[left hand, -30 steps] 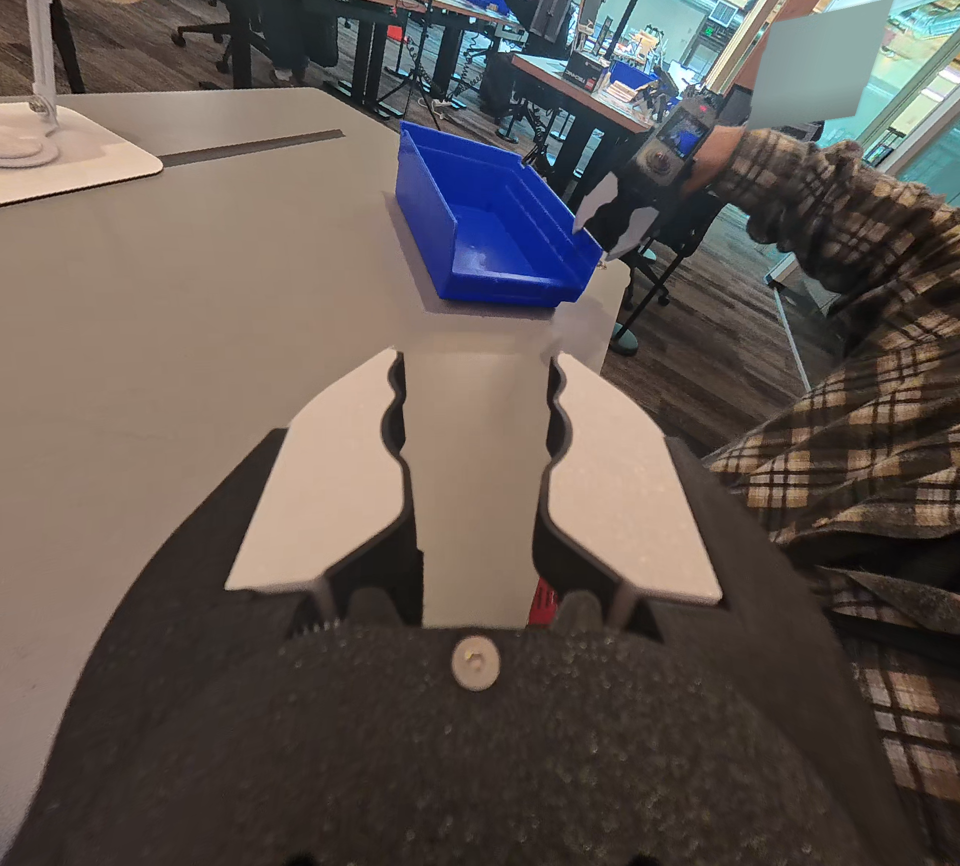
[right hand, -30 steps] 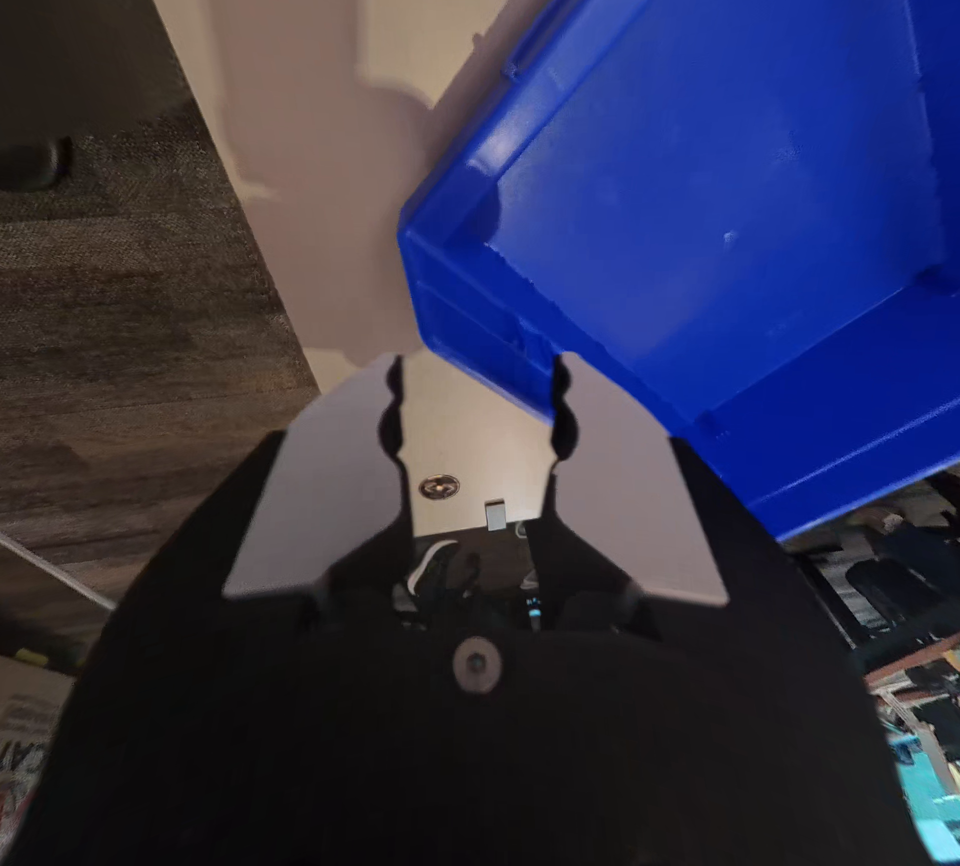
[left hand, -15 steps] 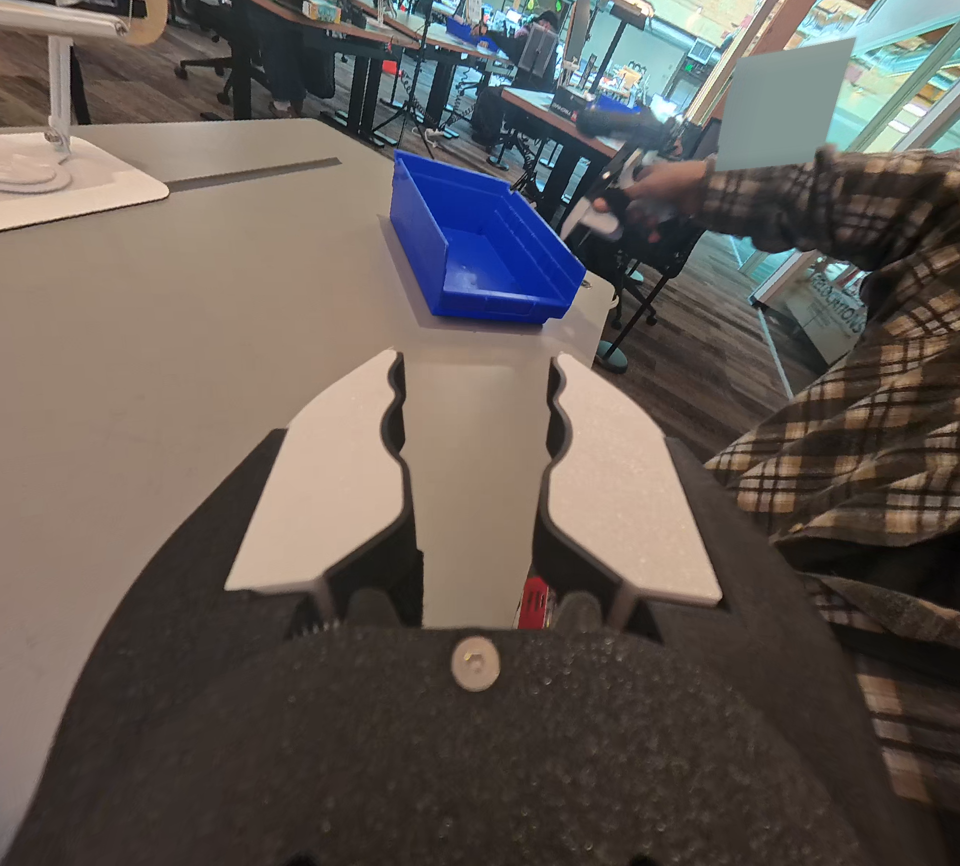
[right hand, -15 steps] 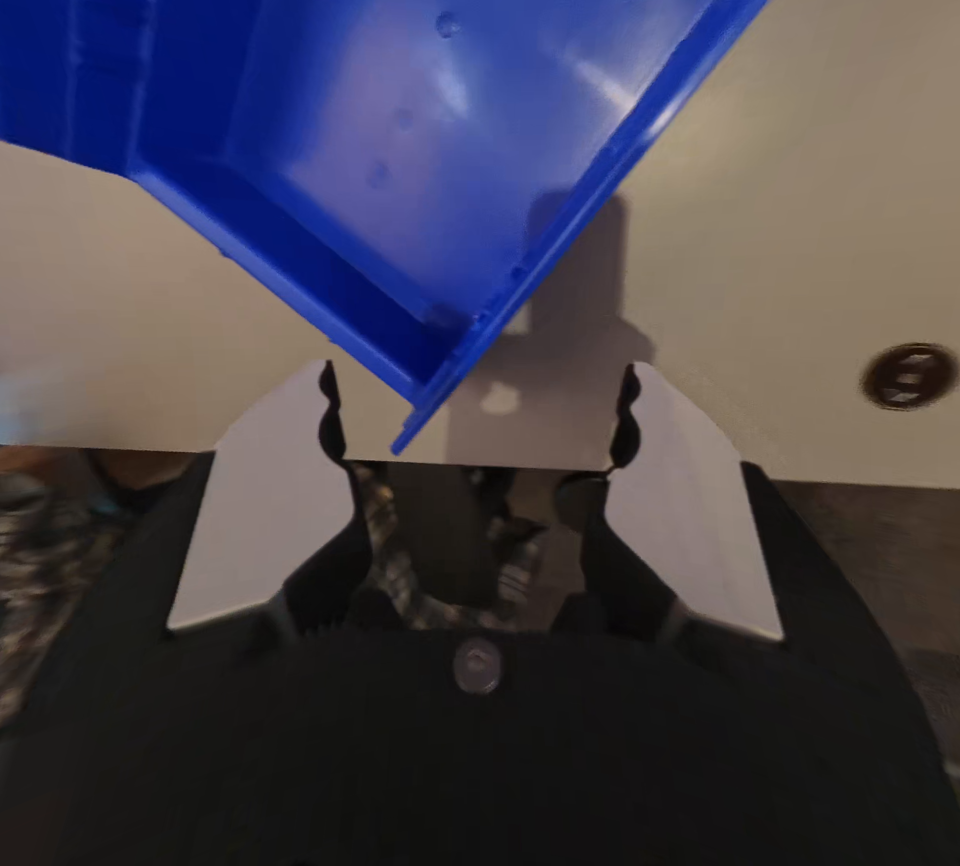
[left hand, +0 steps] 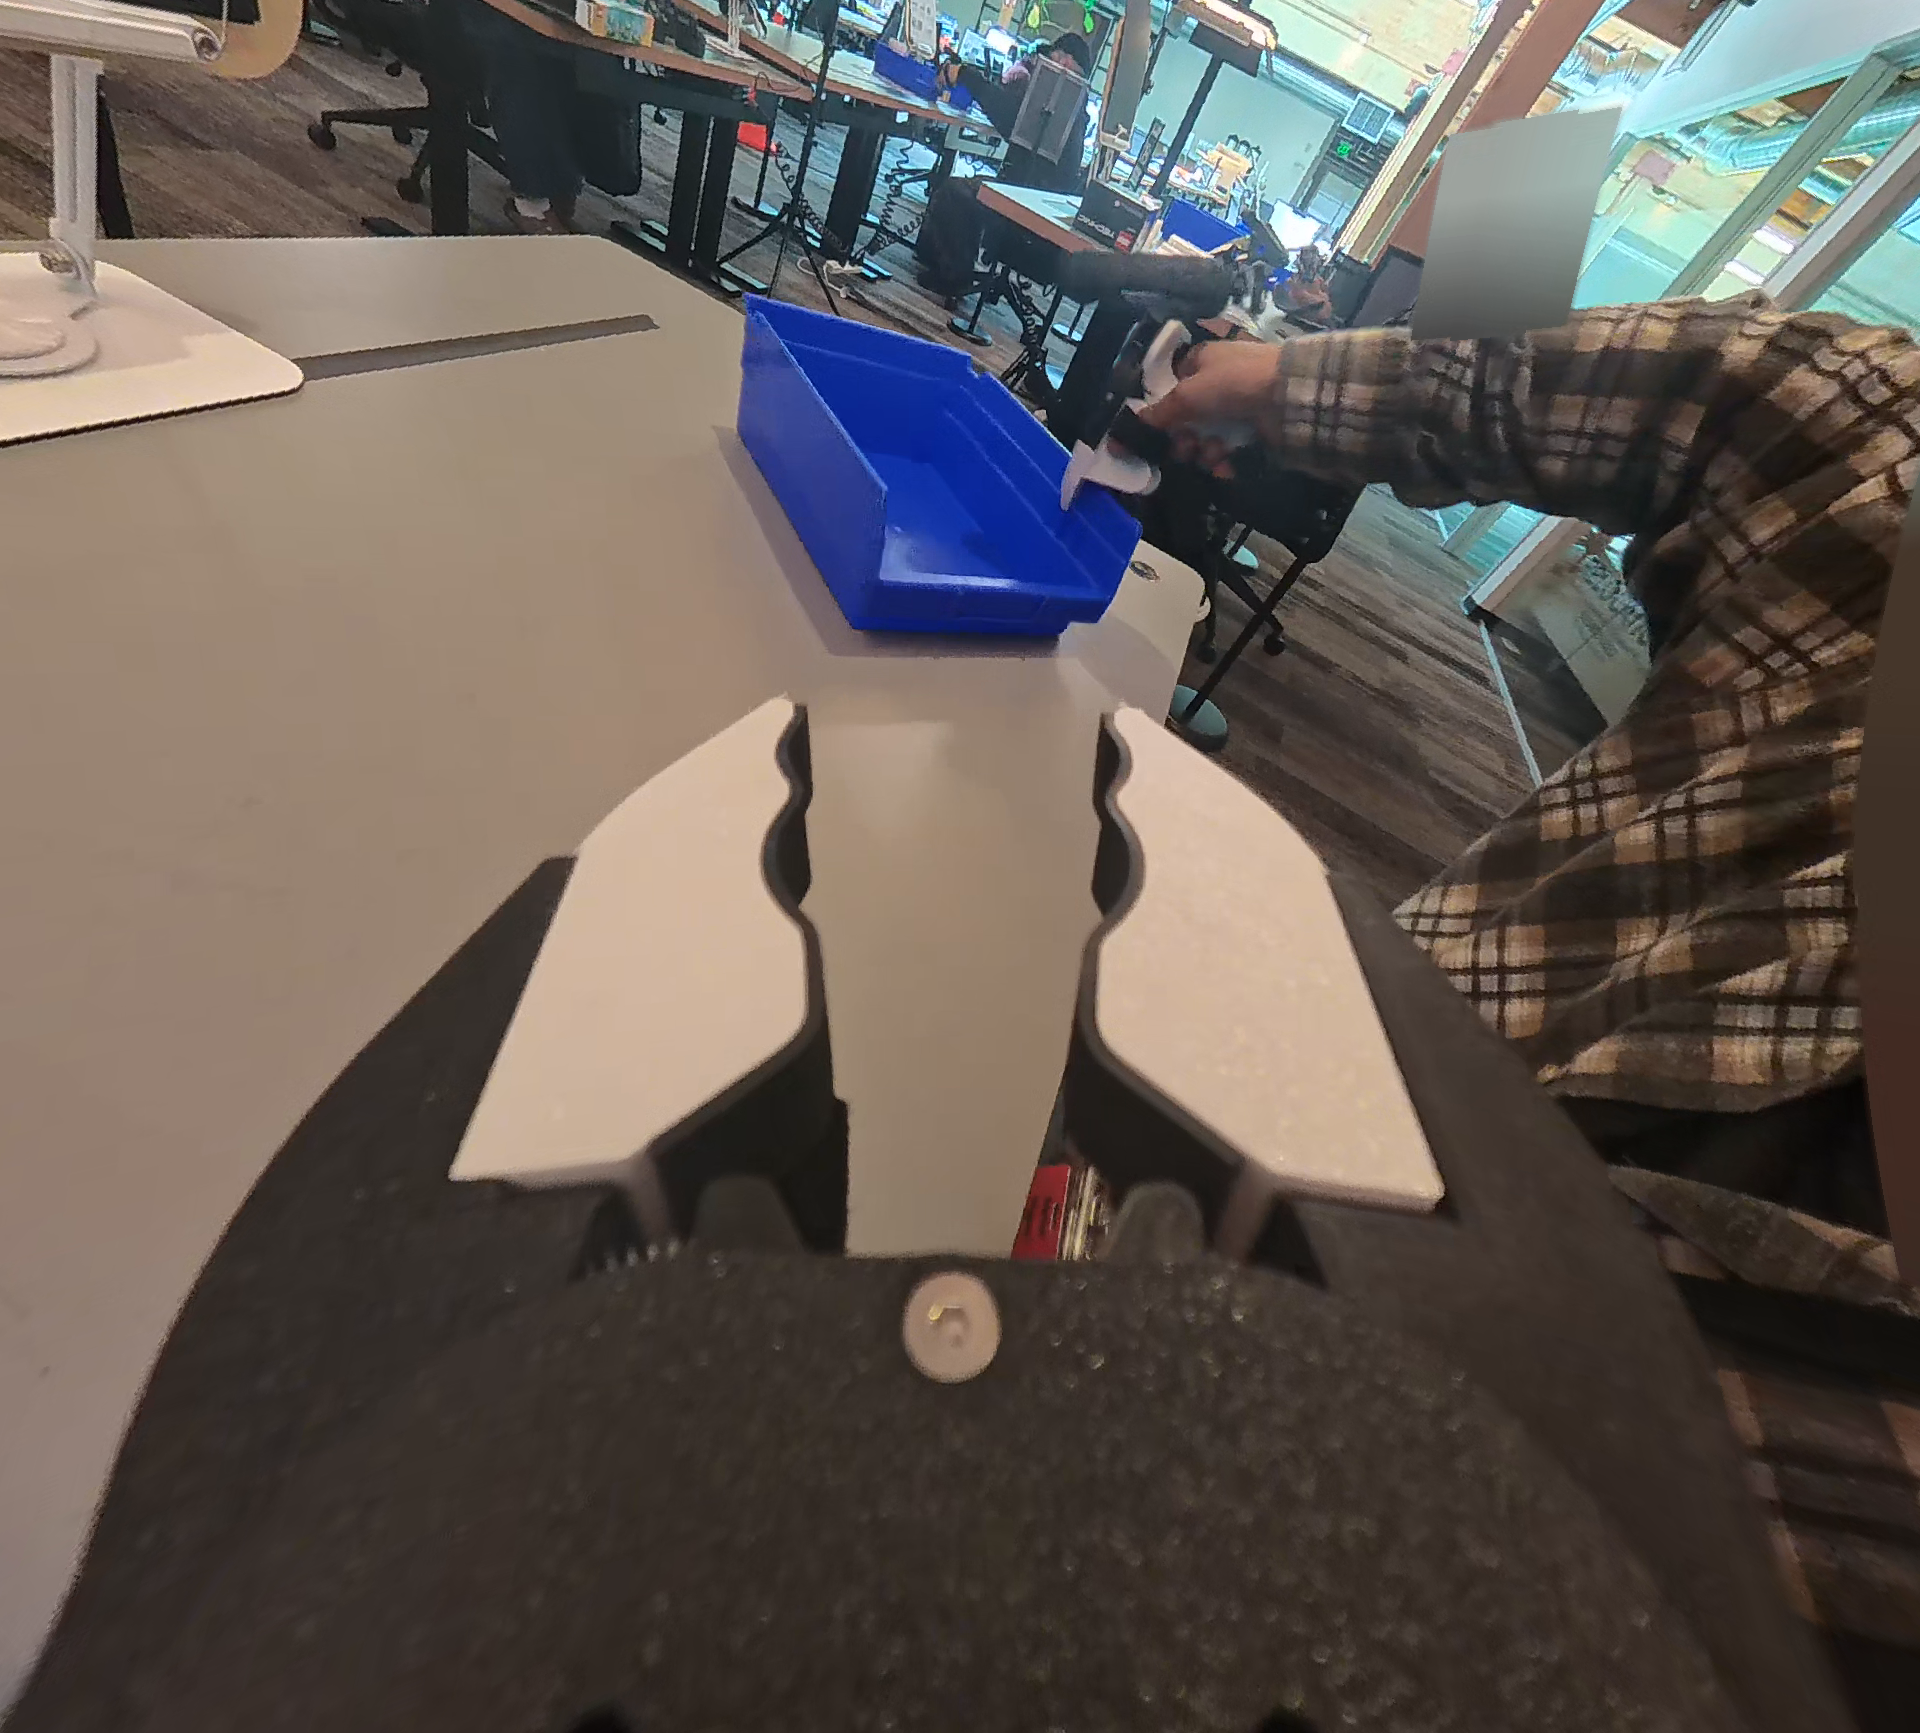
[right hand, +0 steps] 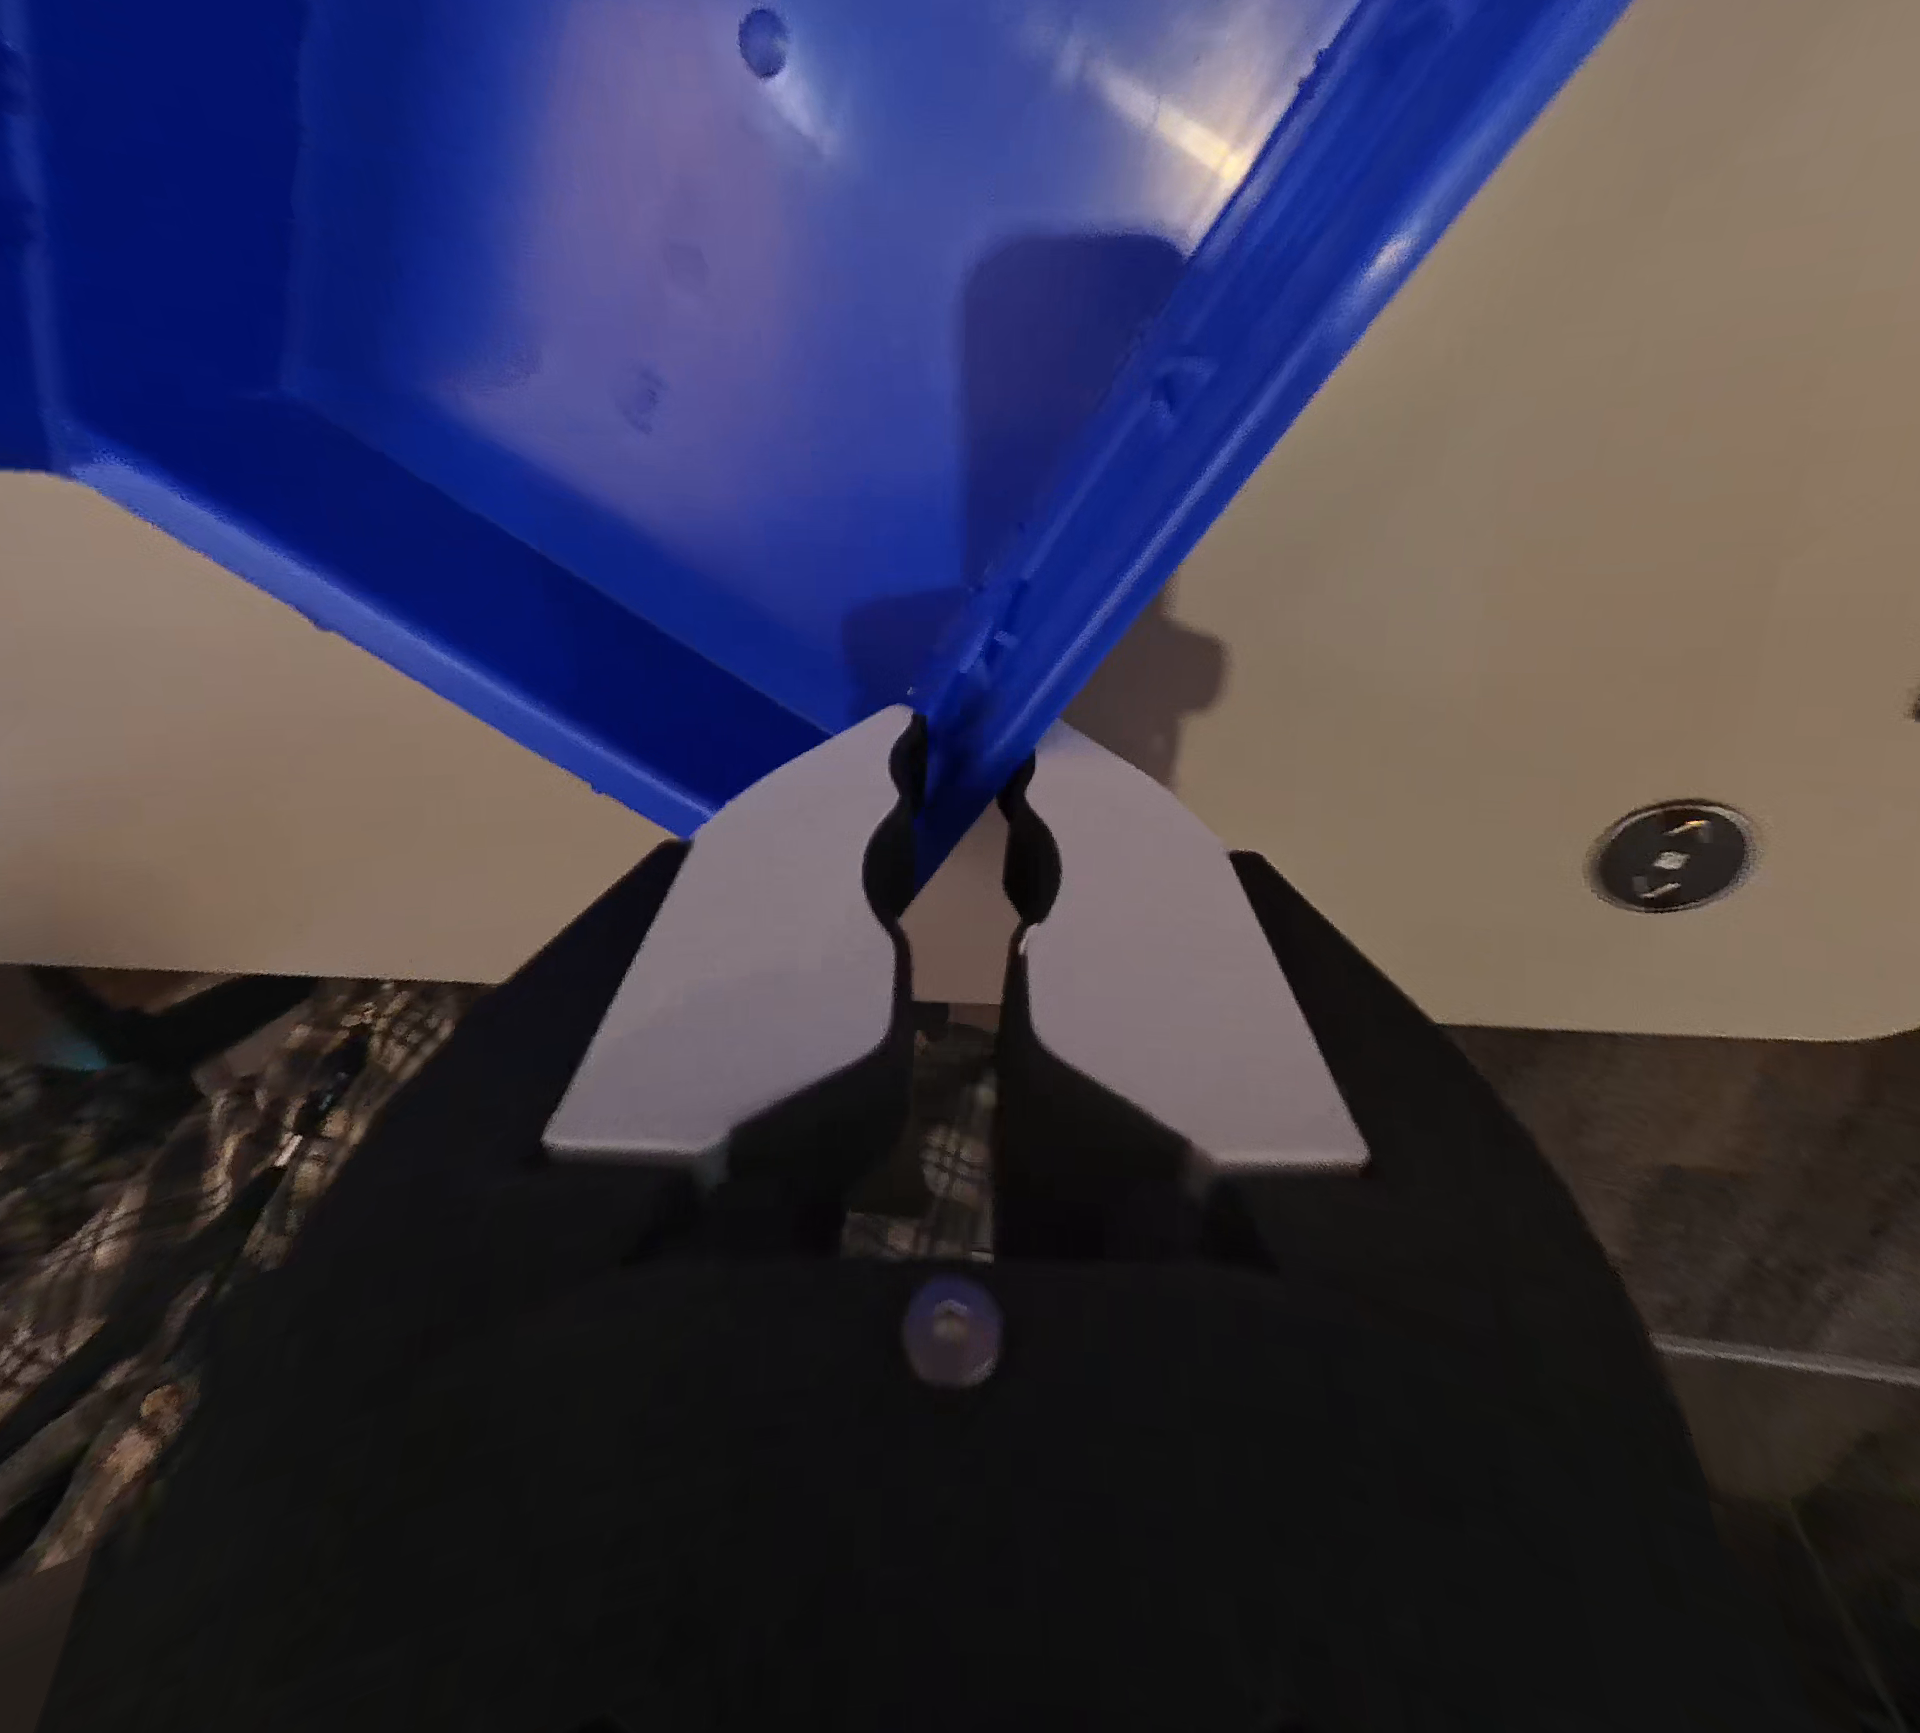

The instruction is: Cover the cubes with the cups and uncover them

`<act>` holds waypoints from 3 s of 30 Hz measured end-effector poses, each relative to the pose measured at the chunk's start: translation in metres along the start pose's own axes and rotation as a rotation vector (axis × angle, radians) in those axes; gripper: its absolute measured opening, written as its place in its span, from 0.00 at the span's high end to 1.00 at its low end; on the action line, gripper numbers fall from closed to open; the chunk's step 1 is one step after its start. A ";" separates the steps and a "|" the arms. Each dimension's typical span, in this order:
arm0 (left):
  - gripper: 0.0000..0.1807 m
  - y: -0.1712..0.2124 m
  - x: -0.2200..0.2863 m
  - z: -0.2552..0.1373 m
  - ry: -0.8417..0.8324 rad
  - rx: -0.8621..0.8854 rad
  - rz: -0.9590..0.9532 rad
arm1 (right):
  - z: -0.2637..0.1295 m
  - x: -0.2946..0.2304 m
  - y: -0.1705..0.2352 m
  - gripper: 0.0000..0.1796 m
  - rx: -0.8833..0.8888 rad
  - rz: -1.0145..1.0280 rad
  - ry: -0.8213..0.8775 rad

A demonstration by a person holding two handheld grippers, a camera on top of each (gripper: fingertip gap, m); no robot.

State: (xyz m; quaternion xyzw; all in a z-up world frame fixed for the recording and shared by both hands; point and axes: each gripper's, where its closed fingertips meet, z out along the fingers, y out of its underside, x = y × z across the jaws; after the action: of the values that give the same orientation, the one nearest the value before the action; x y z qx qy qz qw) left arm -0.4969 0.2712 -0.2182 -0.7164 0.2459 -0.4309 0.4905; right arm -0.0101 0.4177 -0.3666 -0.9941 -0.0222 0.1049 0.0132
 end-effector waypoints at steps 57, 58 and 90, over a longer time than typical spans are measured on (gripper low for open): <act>0.73 0.028 -0.022 0.038 0.039 -0.085 -0.101 | -0.032 0.158 -0.067 0.97 -0.065 0.123 0.141; 0.73 0.026 -0.022 0.037 0.039 -0.080 -0.097 | -0.034 0.159 -0.067 0.95 -0.055 0.133 0.149; 0.68 0.005 -0.010 -0.003 -0.152 0.041 0.081 | -0.031 -0.214 -0.011 0.38 1.220 -0.836 -0.440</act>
State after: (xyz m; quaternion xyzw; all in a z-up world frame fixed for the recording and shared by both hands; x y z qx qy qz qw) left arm -0.5046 0.2756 -0.2259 -0.7263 0.2280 -0.3600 0.5394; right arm -0.2128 0.4179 -0.2912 -0.6761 -0.3364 0.2802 0.5926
